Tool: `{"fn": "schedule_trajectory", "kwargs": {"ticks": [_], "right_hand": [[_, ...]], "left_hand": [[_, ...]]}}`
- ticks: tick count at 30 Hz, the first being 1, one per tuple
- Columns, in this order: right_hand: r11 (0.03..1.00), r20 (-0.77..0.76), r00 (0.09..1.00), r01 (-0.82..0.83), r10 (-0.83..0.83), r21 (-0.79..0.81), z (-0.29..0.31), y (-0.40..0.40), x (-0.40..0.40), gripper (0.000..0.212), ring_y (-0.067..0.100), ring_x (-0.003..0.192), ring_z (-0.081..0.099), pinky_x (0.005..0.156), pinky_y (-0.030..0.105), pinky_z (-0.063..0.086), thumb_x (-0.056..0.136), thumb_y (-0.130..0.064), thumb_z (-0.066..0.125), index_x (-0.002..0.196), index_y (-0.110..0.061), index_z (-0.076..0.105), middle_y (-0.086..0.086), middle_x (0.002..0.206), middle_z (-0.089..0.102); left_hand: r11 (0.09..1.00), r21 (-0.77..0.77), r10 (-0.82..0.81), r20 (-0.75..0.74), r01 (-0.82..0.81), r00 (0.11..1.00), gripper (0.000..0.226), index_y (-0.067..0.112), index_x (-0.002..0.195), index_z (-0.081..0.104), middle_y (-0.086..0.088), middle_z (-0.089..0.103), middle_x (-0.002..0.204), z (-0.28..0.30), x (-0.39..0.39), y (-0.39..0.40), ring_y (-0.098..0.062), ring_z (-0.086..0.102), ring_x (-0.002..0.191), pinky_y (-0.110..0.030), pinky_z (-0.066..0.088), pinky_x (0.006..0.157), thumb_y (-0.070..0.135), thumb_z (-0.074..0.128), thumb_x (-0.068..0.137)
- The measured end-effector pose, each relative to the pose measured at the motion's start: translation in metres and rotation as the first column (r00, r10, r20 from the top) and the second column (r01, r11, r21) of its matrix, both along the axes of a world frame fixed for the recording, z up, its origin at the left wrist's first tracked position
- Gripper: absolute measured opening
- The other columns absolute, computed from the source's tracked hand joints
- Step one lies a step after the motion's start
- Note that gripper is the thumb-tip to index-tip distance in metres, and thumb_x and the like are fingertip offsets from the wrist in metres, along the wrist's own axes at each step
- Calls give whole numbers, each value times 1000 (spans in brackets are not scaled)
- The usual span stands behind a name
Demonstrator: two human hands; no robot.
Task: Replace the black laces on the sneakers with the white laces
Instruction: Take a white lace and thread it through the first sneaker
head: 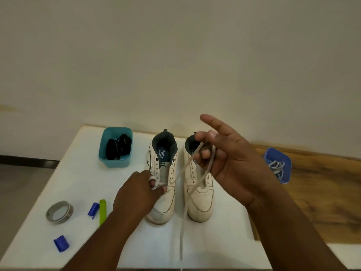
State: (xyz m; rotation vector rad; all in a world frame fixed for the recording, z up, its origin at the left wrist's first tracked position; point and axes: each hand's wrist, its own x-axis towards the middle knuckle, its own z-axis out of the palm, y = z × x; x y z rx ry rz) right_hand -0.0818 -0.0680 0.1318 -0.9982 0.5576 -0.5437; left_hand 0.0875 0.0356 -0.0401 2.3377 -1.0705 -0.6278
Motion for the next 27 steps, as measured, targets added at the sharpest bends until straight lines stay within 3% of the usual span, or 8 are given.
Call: {"fn": "schedule_trajectory", "kwargs": {"ticks": [4,7,12,15,17,19,24,27], "right_hand": [[973,-38,999,25,-35,-231,23,-2,-8,45,15,72,60,77,34,53,90,-27,62,134,-16,61,10,109,71],[938,-126,988,38,-86,-344,41,1,-9,42,19,75,63,77,34,56,89,-29,59,129,-15,63,11,111,74],[950,-191,970,89,-151,-300,67,12,-1,25,23,86,70,93,41,58,102,-19,54,122,-13,67,10,111,76],[959,-269,956,39,-117,-279,90,15,4,24,29,100,74,98,42,57,104,-17,52,121,-11,67,8,112,76],[969,-293,953,1,-76,-246,107,20,4,24,28,104,74,100,44,56,104,-15,52,122,-10,67,8,112,76],[978,-281,959,-17,-43,-208,123,23,2,25,27,104,74,99,44,55,104,-12,49,122,-10,66,8,113,76],[986,-202,979,1,-34,-164,169,39,-10,26,25,100,74,92,39,58,105,-11,46,122,-7,66,12,116,75],[989,-184,982,27,-54,-147,190,50,-18,28,26,102,74,96,41,57,104,-6,45,123,-5,65,12,116,75]], "left_hand": [[1000,-24,4,-37,-5,999,31,27,87,56,7,61,89,13,6,0,-7,55,78,-27,40,66,56,68,86],[973,-212,71,-103,-92,992,16,32,103,59,9,62,104,32,12,3,-4,56,91,-22,40,74,38,68,91],[830,-465,162,-330,-309,930,31,25,116,61,12,60,118,93,12,20,-4,56,106,-15,43,85,4,57,93],[780,-515,158,-388,-356,908,34,26,115,62,14,63,113,135,11,28,6,57,100,-10,43,79,2,52,93],[773,-529,131,-406,-350,904,35,30,115,61,17,62,111,167,9,34,1,59,99,-19,48,78,4,50,95],[784,-545,95,-366,-296,926,36,32,117,59,18,61,113,197,7,37,-6,59,101,-29,51,81,5,48,96],[882,-472,35,43,-11,998,37,26,124,57,6,53,121,258,2,43,-7,52,98,-17,38,74,4,45,97],[875,-483,-2,-39,-17,999,39,28,118,59,8,60,114,288,-9,53,-9,57,87,-27,48,69,1,41,96]]}}
